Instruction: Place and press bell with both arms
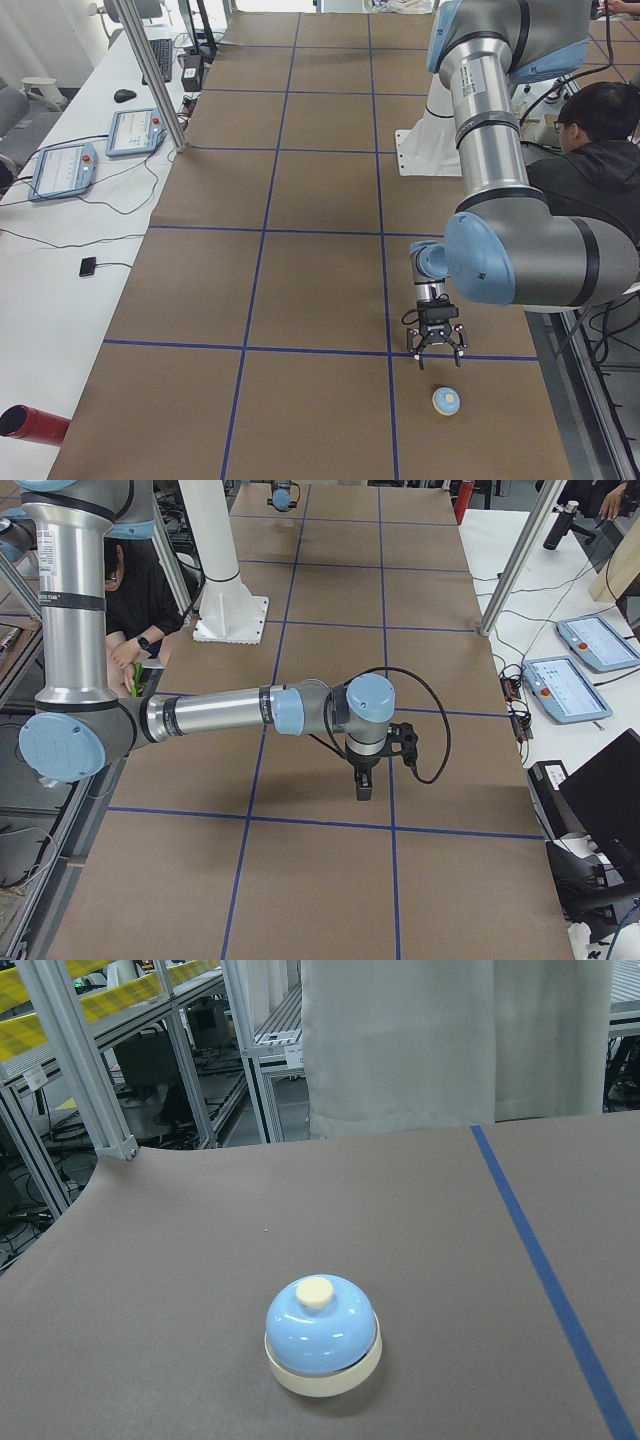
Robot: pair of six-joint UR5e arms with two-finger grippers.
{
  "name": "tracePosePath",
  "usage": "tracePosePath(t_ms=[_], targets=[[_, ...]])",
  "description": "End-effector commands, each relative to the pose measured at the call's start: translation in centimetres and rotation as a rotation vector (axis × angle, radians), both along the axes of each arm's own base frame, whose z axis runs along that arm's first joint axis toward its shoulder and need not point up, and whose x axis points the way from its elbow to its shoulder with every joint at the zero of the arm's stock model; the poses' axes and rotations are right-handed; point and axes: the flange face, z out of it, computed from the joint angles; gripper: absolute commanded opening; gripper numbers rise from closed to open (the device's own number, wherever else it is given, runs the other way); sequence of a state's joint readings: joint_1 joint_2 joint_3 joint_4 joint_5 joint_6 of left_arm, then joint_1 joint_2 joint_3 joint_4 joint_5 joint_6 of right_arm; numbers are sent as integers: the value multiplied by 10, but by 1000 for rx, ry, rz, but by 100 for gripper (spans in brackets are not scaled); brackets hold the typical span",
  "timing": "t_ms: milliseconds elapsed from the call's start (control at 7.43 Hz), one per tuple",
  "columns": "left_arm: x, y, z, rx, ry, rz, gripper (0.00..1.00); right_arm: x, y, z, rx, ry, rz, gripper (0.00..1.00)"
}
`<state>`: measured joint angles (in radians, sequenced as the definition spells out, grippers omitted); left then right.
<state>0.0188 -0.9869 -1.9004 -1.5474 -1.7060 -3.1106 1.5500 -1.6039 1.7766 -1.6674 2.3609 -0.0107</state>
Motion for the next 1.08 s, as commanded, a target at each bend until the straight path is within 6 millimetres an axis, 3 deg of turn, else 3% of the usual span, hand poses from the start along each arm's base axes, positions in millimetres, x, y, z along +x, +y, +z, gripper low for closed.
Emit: tracePosePath(t_ms=[0,942], targets=[[-12,4,31,7,-40,-9,100,0,0,-4,8,0,1,100],[-21,15,66,19,-77,-23,100,0,-1,-9,19,0,0,100]])
